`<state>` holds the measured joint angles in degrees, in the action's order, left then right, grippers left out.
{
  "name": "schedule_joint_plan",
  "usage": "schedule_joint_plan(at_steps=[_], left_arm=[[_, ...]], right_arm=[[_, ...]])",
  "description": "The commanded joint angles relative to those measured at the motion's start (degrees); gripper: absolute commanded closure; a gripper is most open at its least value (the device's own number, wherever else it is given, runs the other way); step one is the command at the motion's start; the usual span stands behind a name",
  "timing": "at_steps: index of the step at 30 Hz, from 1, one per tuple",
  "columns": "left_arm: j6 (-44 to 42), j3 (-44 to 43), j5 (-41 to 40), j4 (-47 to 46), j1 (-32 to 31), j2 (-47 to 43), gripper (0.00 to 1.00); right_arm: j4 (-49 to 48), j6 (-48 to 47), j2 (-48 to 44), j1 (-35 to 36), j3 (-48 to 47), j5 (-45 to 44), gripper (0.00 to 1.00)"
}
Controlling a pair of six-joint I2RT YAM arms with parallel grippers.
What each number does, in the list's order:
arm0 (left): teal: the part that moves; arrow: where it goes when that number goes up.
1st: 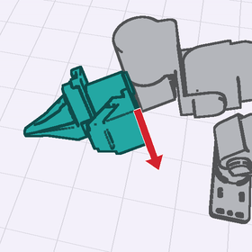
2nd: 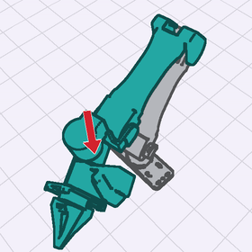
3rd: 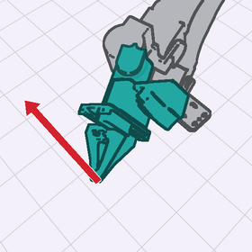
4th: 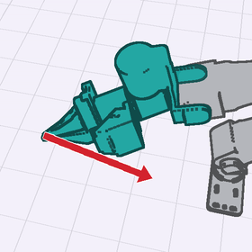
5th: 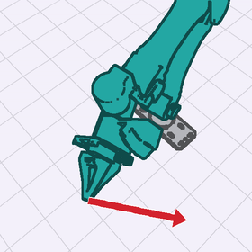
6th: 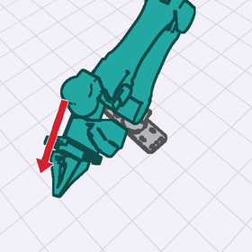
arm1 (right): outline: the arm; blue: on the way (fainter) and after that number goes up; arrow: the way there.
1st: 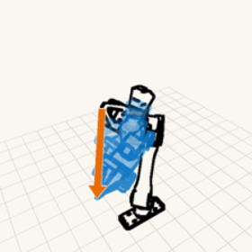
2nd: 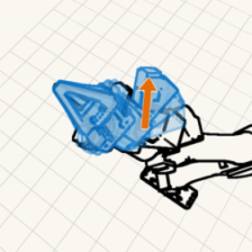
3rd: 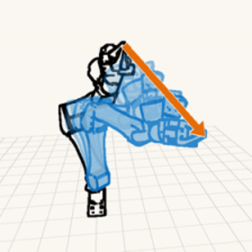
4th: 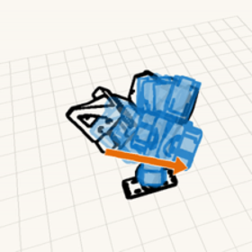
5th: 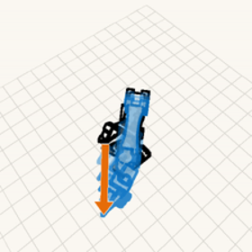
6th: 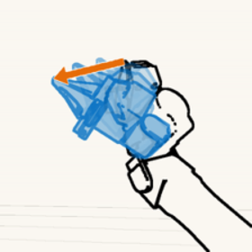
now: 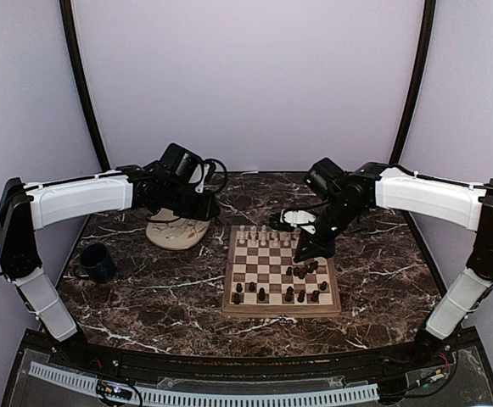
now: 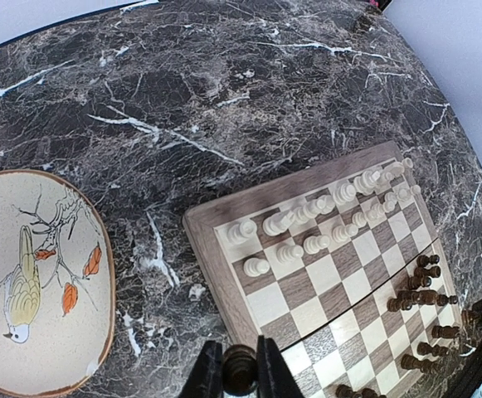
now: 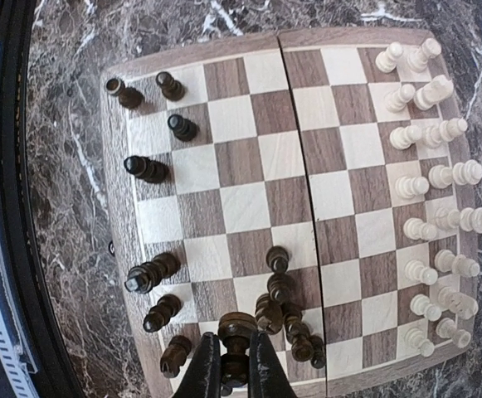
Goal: Set up the chess pieces on the board
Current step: Place the pawn at b7.
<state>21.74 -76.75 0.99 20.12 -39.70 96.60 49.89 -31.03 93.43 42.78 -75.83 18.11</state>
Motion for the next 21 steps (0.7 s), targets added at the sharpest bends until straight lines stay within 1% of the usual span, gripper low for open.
schedule_joint_plan(at_steps=[1, 8, 21], left_arm=[[-1.47, 1.15, 0.59, -1.57, -0.12, -2.64, 1.0], [-1.52, 1.36, 1.64, -1.83, -0.11, -2.57, 1.0], [-0.72, 2.31, 2.82, -2.97, -0.24, -2.69, 1.0]], right_arm=[[6.35, -4.8, 0.5, 0.44, 1.32, -2.85, 1.0], [4.96, -5.33, 2.7, 0.81, 4.79, -2.93, 0.99], [2.42, -5.46, 4.7, 1.49, 8.38, -5.8, 0.99]])
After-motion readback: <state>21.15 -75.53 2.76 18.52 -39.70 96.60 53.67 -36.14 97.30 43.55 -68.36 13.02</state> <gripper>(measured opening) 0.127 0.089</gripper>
